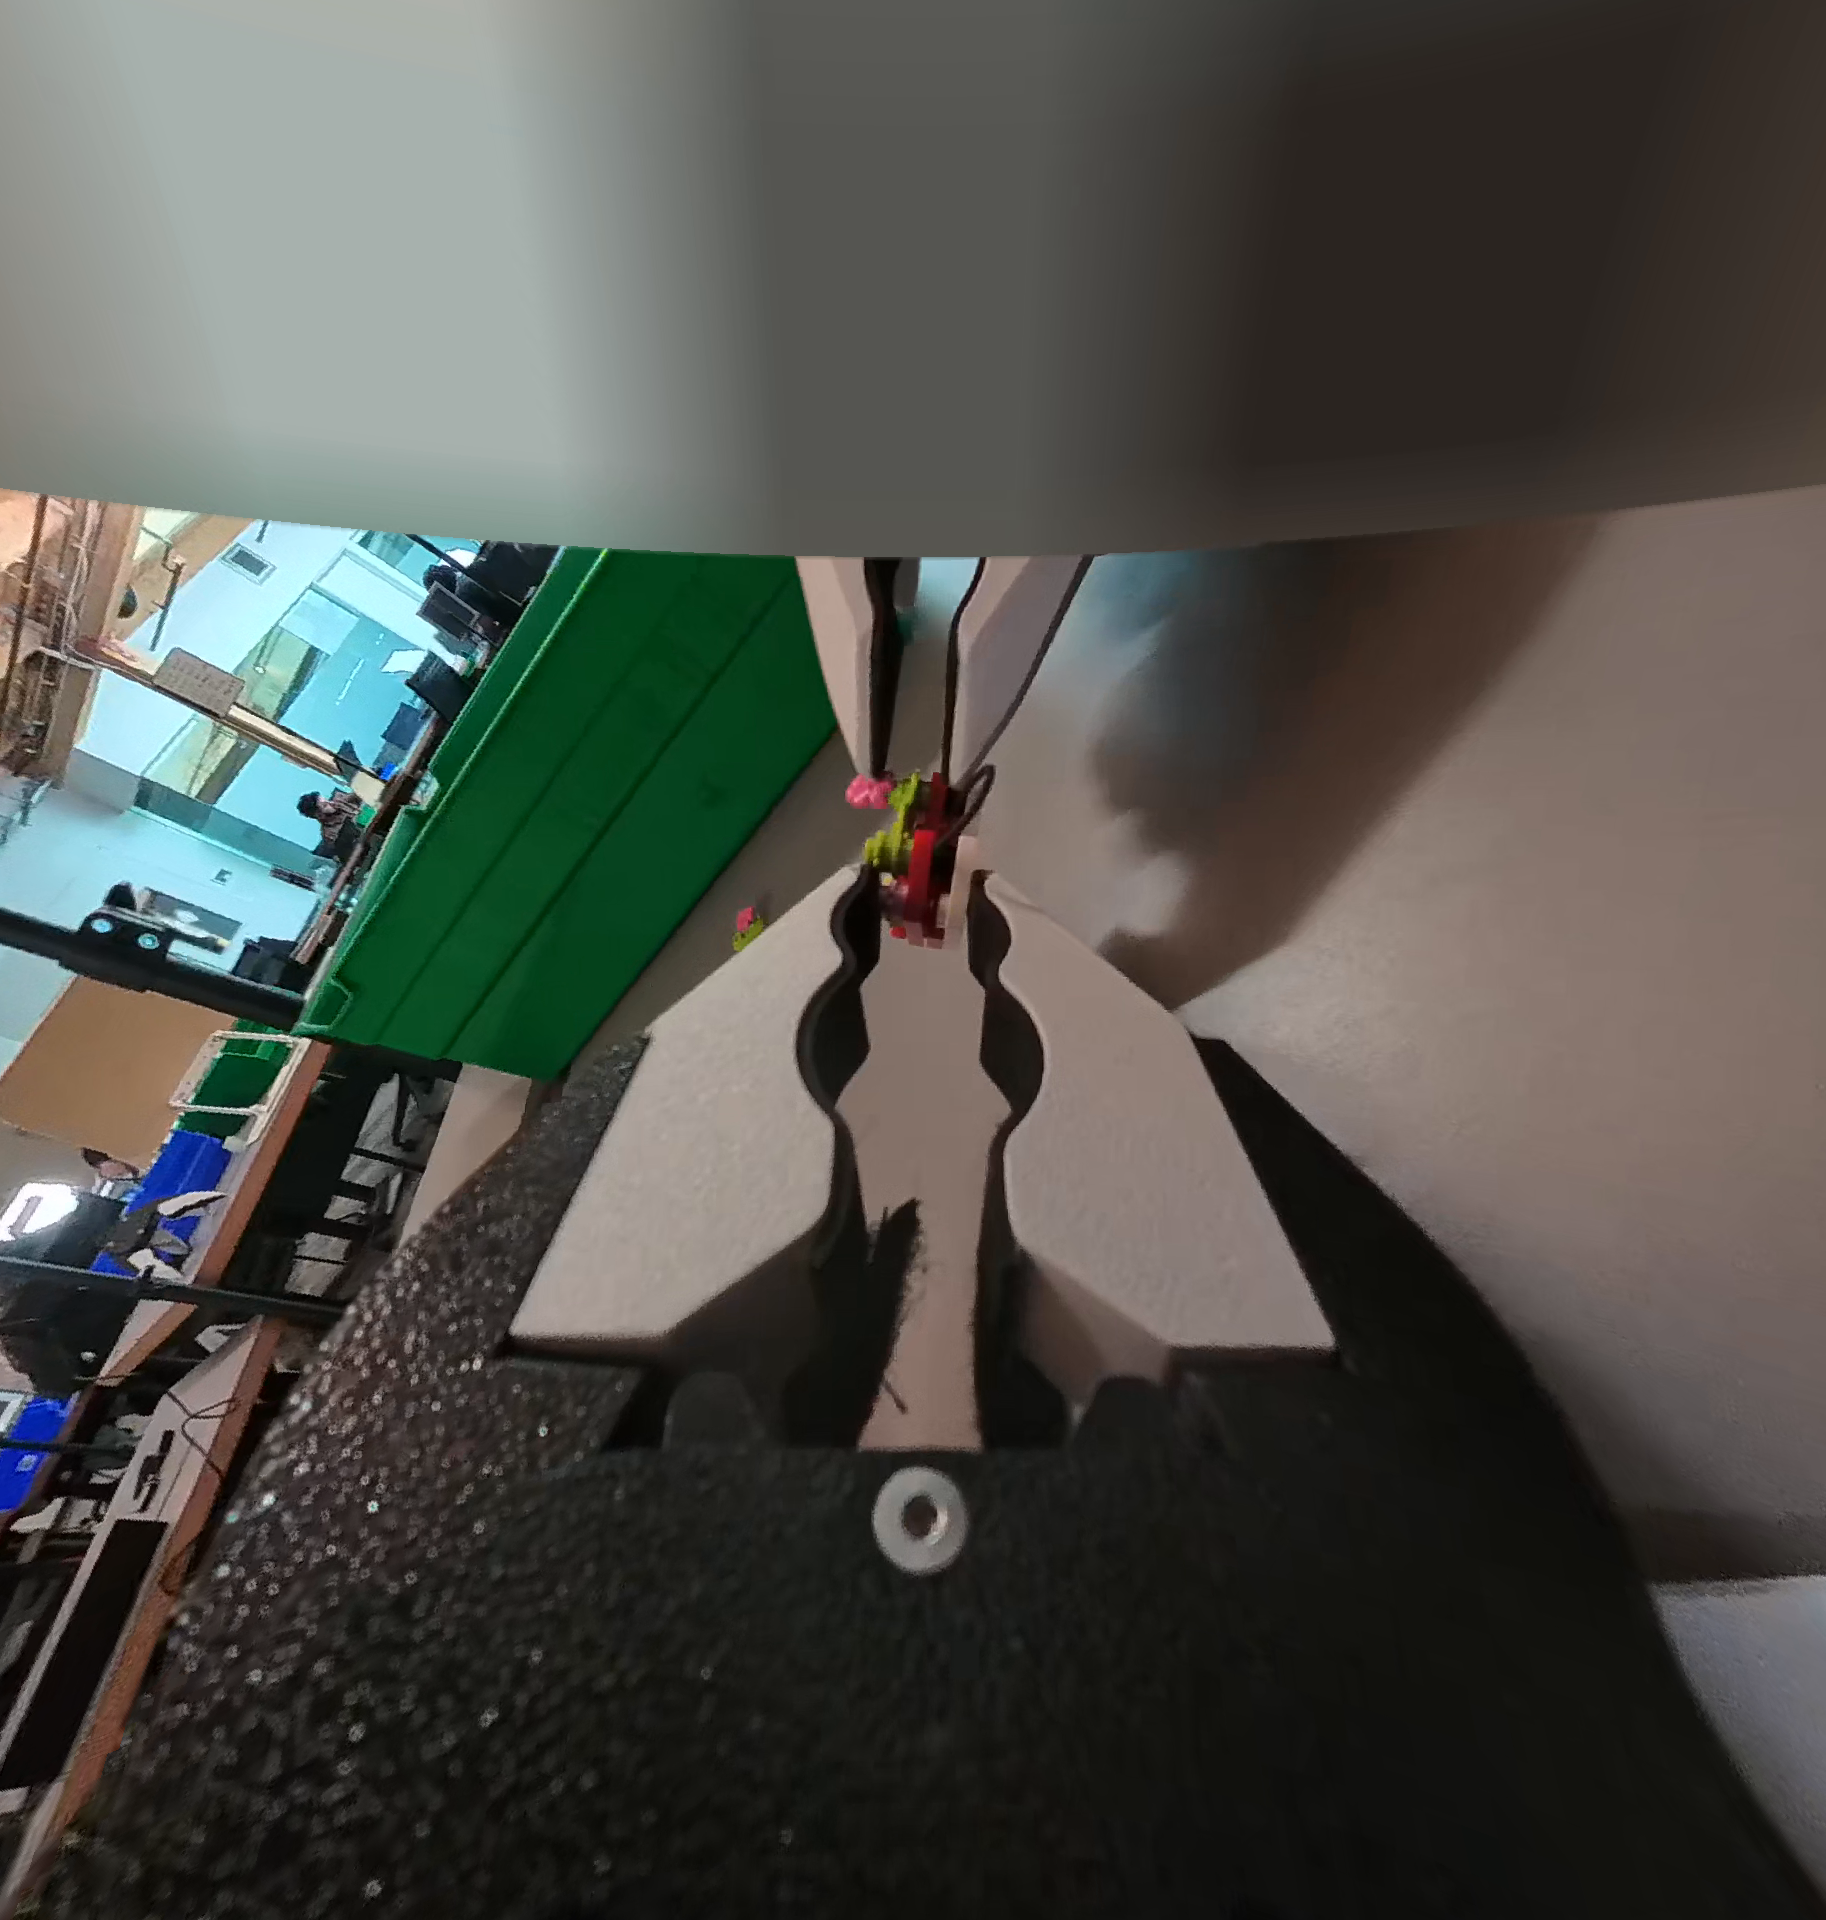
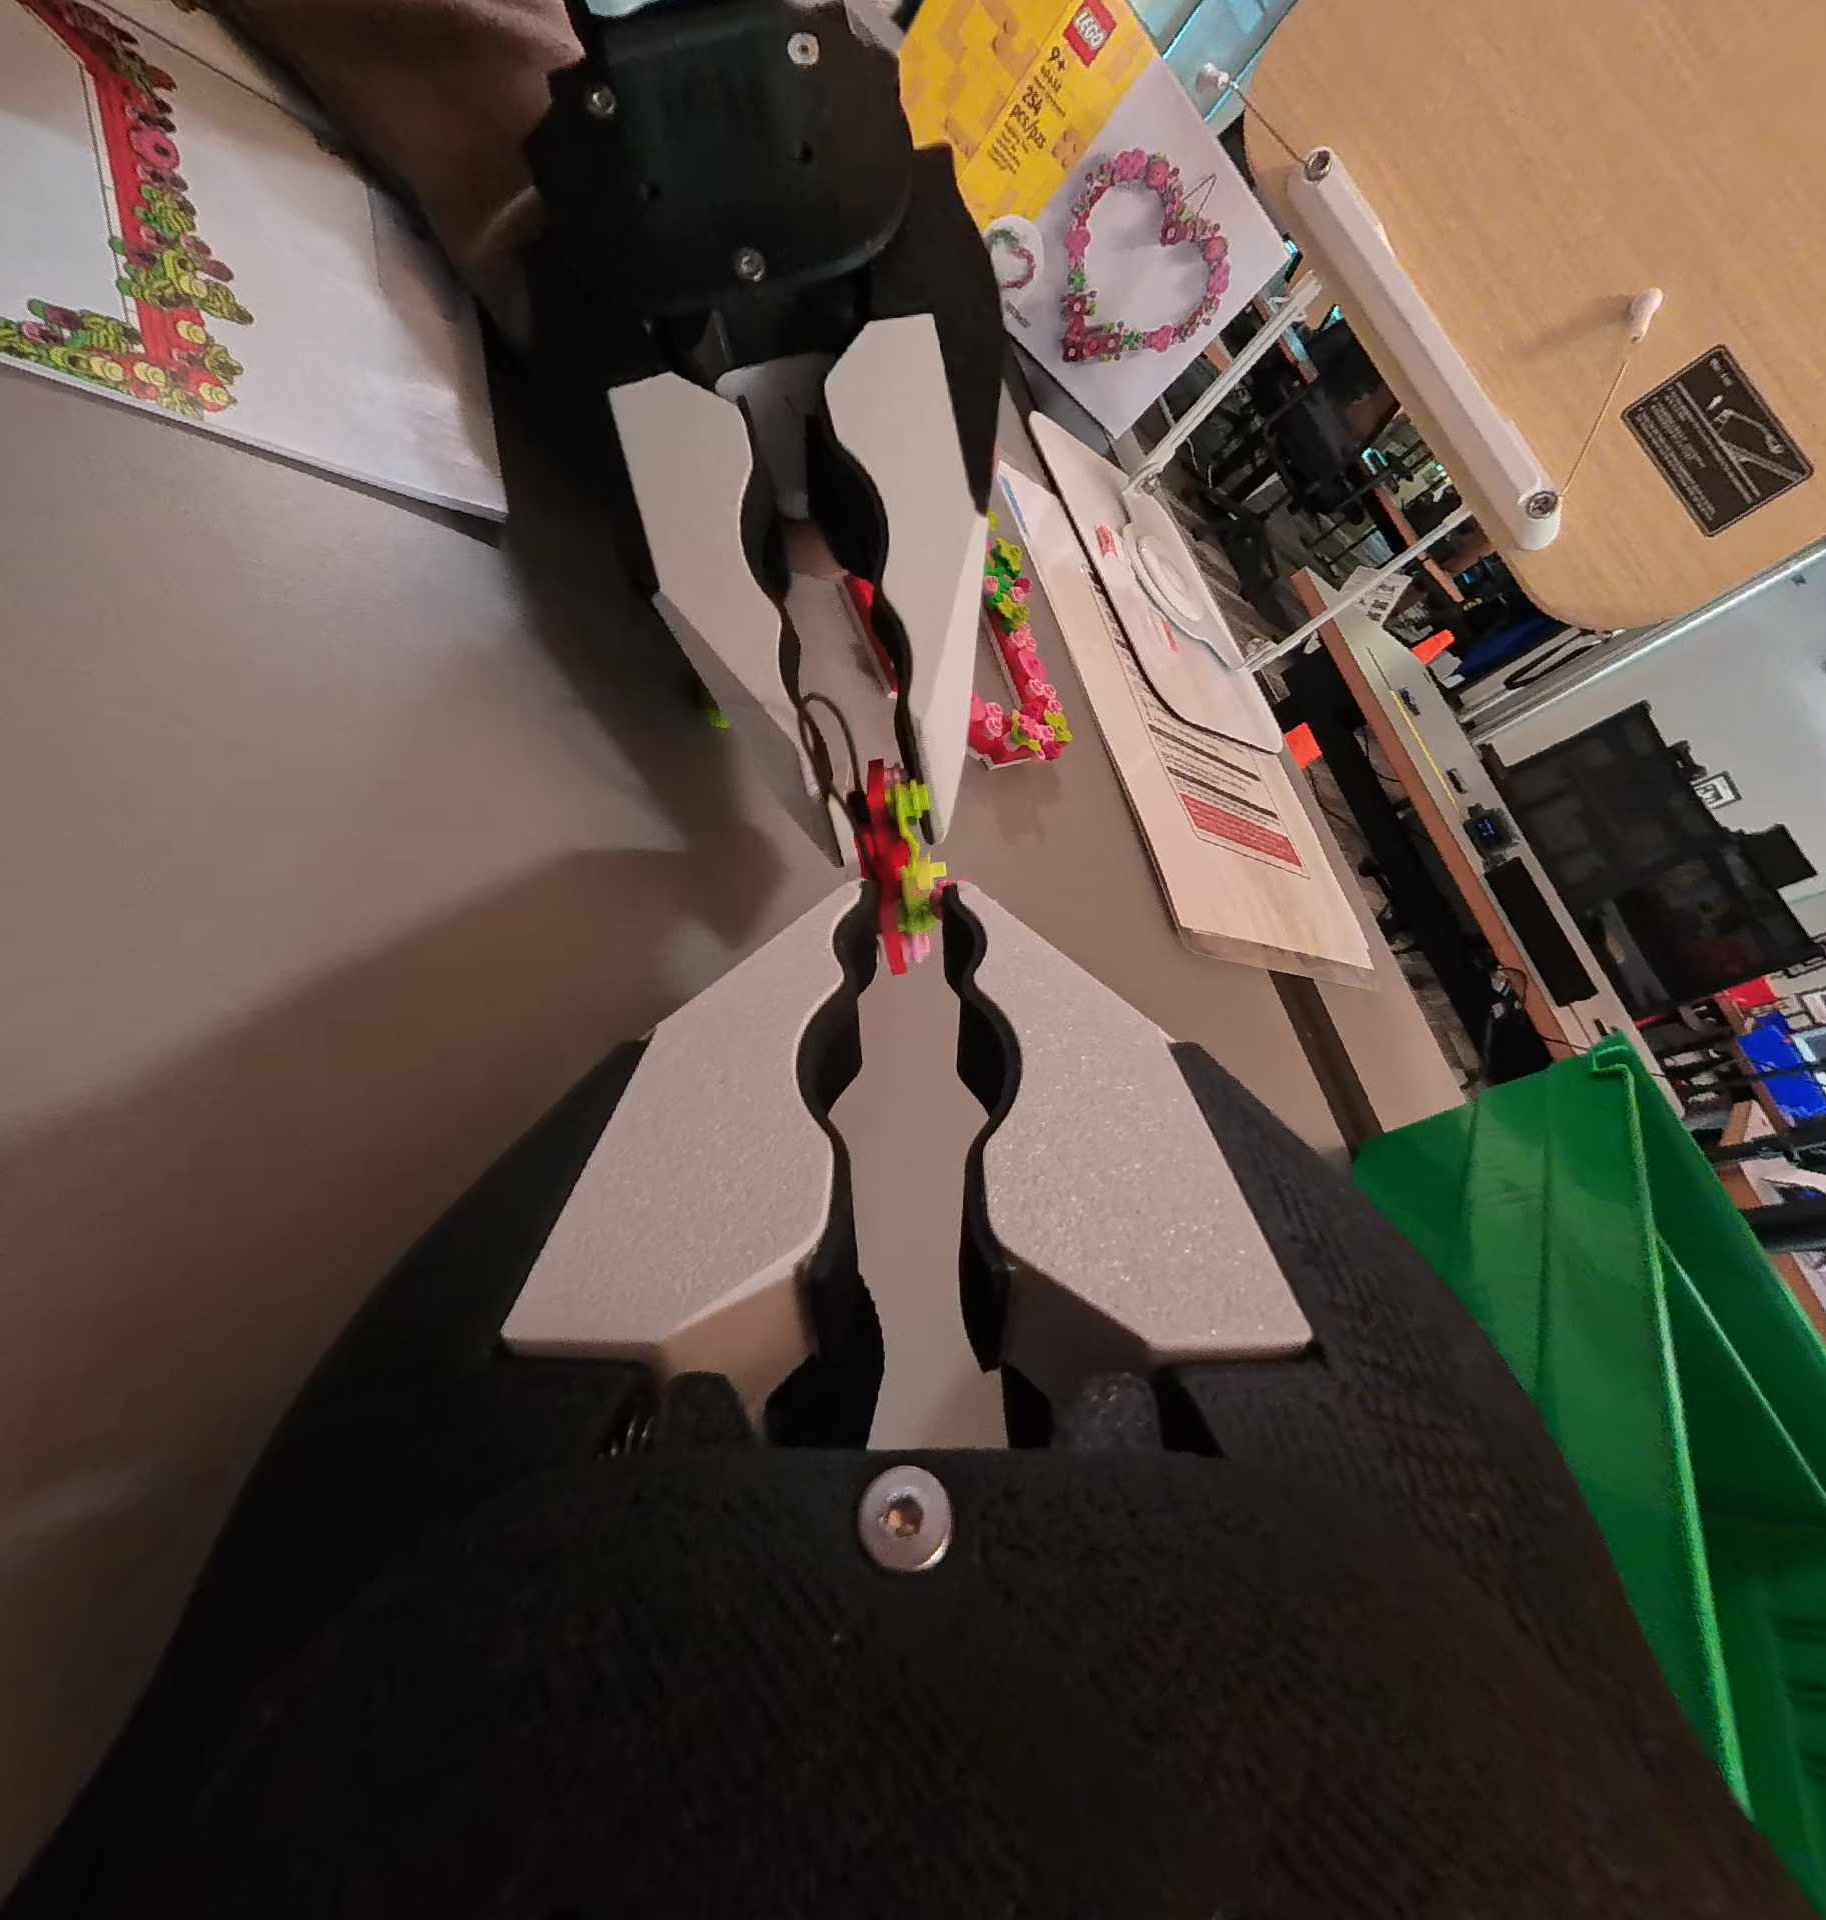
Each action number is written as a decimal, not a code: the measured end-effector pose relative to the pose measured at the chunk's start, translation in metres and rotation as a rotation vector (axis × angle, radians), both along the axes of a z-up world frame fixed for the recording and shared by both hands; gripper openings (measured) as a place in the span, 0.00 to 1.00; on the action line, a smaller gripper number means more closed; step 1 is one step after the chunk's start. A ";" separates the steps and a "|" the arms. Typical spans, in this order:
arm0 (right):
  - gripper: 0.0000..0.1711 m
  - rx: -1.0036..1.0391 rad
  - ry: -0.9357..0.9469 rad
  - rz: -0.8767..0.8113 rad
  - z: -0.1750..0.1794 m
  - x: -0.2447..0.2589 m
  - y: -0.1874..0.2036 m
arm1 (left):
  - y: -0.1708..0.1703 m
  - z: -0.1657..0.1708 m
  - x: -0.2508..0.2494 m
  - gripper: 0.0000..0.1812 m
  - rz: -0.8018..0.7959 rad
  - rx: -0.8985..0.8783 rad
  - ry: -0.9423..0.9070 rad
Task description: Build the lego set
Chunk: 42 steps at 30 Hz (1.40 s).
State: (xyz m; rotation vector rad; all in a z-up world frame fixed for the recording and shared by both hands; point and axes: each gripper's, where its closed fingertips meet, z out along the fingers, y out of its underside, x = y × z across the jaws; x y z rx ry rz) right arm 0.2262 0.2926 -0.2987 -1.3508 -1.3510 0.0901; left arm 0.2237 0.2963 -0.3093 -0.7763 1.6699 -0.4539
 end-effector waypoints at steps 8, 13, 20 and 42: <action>0.06 -0.110 0.059 0.011 -0.003 0.001 0.000 | 0.001 -0.001 0.000 0.08 0.006 0.060 0.002; 0.07 -0.168 0.116 0.016 -0.003 0.004 0.001 | 0.002 -0.006 0.000 0.08 0.011 0.111 0.029; 0.07 -0.413 0.223 0.036 -0.008 0.008 0.001 | -0.002 -0.014 0.000 0.08 -0.010 0.277 0.062; 0.03 -0.721 0.138 0.080 -0.034 0.000 -0.021 | -0.021 -0.025 0.000 0.08 -0.118 0.590 0.094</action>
